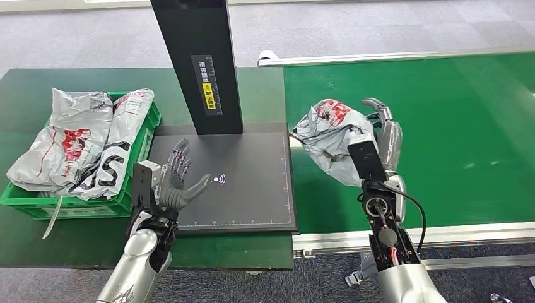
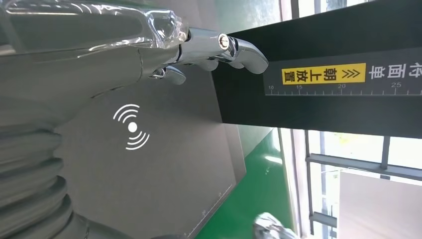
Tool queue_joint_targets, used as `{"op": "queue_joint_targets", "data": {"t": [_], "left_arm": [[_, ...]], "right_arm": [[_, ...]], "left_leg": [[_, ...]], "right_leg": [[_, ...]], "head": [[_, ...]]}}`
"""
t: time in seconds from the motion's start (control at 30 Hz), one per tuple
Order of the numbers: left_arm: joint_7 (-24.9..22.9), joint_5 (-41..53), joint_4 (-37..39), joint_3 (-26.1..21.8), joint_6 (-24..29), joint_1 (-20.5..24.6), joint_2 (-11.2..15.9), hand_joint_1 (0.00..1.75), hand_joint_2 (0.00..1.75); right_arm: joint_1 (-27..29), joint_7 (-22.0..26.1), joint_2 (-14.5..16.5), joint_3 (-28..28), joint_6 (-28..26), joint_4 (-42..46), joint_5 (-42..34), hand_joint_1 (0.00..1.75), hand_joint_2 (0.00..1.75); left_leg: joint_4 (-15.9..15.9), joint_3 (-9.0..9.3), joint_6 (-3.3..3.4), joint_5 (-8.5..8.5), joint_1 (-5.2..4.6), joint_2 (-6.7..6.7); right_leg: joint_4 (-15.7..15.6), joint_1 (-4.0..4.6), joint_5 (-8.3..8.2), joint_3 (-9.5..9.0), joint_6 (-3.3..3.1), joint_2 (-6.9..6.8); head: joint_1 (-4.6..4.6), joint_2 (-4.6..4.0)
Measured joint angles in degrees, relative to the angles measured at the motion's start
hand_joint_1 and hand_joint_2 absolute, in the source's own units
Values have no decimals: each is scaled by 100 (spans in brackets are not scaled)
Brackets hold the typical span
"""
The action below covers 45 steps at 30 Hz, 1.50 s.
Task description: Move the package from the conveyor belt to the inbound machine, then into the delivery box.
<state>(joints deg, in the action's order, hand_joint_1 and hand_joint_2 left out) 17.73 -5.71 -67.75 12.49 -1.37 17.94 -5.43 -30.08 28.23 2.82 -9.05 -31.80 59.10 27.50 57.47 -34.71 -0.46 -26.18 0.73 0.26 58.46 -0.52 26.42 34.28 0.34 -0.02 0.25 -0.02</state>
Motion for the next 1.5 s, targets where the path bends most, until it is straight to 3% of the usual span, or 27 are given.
{"op": "queue_joint_targets", "data": {"t": [0.1,0.23,0.33,0.4,0.5,0.63,0.8,0.97,1.1,1.23,1.5], "left_arm": [[255,168,28,4,444,16,13,0,175],[1009,745,27,-33,2385,130,7,0,175],[1489,919,-19,-113,3414,244,6,0,175],[1632,1002,-88,-142,3720,345,7,0,175],[1637,999,-187,-168,3823,563,4,0,175],[1824,1006,-217,-196,3909,858,-48,0,175],[2046,827,-217,-227,3915,1055,-139,0,175],[1963,890,-215,-164,3914,1121,-172,0,175],[1988,1333,-221,-172,3916,1118,-245,0,175],[1995,1477,-268,-181,3918,1093,-287,0,175],[1995,1482,-313,-188,3918,1076,-317,0,175]], "right_arm": [[80,474,42,17,-411,218,-304,175,175],[201,814,137,33,-756,529,-269,175,175],[183,864,238,-7,-773,500,328,175,175],[88,927,351,-17,-774,369,1292,175,175],[-206,967,560,-52,-775,46,2935,175,175],[-759,863,830,-470,-772,-757,3494,175,175],[-1127,621,1050,-1375,-464,-1782,3138,175,175],[-1193,504,1060,-2122,-182,-2391,2739,175,175],[-1201,490,1063,-2282,662,-2626,1891,80,175],[-1197,453,1073,-2264,1422,-2751,1180,80,175],[-1198,451,1075,-2259,1532,-2856,1091,80,175]], "left_leg": [[0,-1,0,0,0,0],[-1,-1,0,0,0,1],[-2,0,-1,1,1,1],[-2,1,-1,3,1,1],[-2,2,-1,7,1,1],[-1,4,-1,9,1,1],[-1,2,-1,8,1,-1],[-1,0,-1,7,0,-1],[0,1,-1,7,0,-2],[-1,4,-1,7,0,1],[-1,4,-1,7,1,1]], "right_leg": [[0,0,0,1,0,0],[0,0,0,-1,0,0],[1,1,0,-2,0,0],[3,1,-1,-3,-1,0],[6,1,-2,-3,-2,0],[9,1,-2,-4,-2,1],[8,1,0,-2,-1,-1],[5,0,1,0,-1,0],[4,0,0,-3,-1,-1],[5,1,-2,-3,-2,0],[6,1,-1,-3,-2,0]], "head": [[0,0],[0,0],[0,-1],[0,-1],[0,1],[1,0],[1,-1],[2,-1],[1,1],[1,1],[2,0]]}}
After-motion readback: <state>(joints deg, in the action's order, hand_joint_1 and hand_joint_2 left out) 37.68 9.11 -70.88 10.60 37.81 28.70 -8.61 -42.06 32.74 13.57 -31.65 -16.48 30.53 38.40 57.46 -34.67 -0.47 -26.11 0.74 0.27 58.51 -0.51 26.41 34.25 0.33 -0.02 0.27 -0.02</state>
